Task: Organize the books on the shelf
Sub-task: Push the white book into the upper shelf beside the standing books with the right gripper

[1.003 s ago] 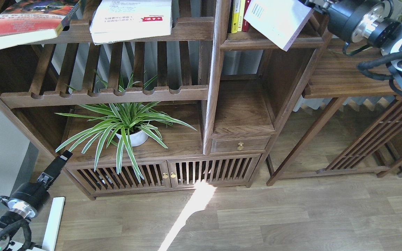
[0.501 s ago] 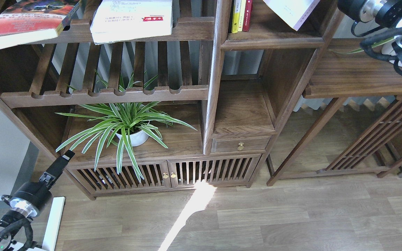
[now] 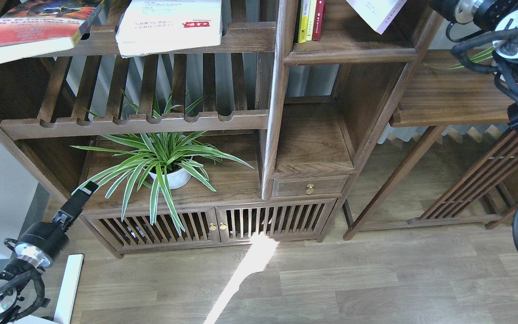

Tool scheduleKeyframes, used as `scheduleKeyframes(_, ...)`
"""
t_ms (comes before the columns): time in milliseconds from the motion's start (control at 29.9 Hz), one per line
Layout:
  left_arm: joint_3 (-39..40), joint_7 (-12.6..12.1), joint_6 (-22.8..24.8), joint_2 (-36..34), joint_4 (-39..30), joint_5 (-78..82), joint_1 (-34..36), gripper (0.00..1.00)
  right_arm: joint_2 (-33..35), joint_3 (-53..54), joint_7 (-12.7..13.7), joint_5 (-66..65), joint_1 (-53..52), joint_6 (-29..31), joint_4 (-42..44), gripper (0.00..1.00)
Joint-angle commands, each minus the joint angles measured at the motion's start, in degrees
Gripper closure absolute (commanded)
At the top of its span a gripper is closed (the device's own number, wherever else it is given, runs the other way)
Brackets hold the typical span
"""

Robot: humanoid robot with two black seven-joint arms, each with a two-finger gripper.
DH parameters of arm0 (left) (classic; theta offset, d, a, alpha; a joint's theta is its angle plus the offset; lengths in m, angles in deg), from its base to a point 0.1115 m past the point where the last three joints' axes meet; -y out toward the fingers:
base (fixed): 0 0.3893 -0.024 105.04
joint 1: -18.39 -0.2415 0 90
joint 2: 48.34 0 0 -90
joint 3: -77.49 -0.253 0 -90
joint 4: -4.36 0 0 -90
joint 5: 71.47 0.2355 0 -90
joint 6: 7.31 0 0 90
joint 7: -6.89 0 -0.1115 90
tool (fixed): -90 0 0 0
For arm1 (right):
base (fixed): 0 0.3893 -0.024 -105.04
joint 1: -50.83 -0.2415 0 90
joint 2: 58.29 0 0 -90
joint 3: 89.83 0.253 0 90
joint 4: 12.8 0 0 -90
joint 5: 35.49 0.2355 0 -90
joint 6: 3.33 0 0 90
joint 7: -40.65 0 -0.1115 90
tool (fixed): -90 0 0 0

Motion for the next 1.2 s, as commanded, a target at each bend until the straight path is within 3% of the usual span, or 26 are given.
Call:
scheduleKeyframes(0, 0.1, 0.0, 0.0, -0.3, -0.2, 0.0, 0.2, 0.02, -1.1, 0.0, -0.3, -1.6, -0.1, 0.1, 1.9, 0.97)
scheduleKeyframes(167, 0.1, 0.0, 0.0, -0.3, -0.5, 0.0, 0.5, 0.02, -5.9, 0.1, -1.6, -5.4, -2.5, 0.0, 5.9, 0.97)
scheduleKeyframes(301, 0.1, 0.0, 0.0, -0.5, -0.6, 0.0, 0.5, 0.02, -8.7, 0.1, -4.2, -6.8, -3.8, 0.0, 9.6, 0.97)
scheduleKeyframes(468, 0.1, 0.1, 0.0, -0.5, -0.6, 0.0, 0.3, 0.02, -10.4, 0.1, -4.9, -8.7, -4.1, 0.2, 12.1, 0.97)
scheduleKeyframes(735, 0.2, 0.1, 0.0, -0.5, -0.7, 0.0, -0.1, 0.02, -13.3, -0.2, -9.5, -10.7, -5.8, 0.8, 18.3, 0.97)
scheduleKeyframes(969, 0.1, 0.0, 0.0, -0.5, -0.7, 0.0, 0.5, 0.02, -16.5, -0.9, -15.3, -11.5, -6.9, 1.0, 23.8, 0.96)
scheduleKeyframes(1170, 0.1, 0.0, 0.0, -0.3, -0.8, 0.3, 0.5, 0.02, -17.7, -1.8, -17.2, -12.2, -7.6, 2.1, 27.9, 0.97)
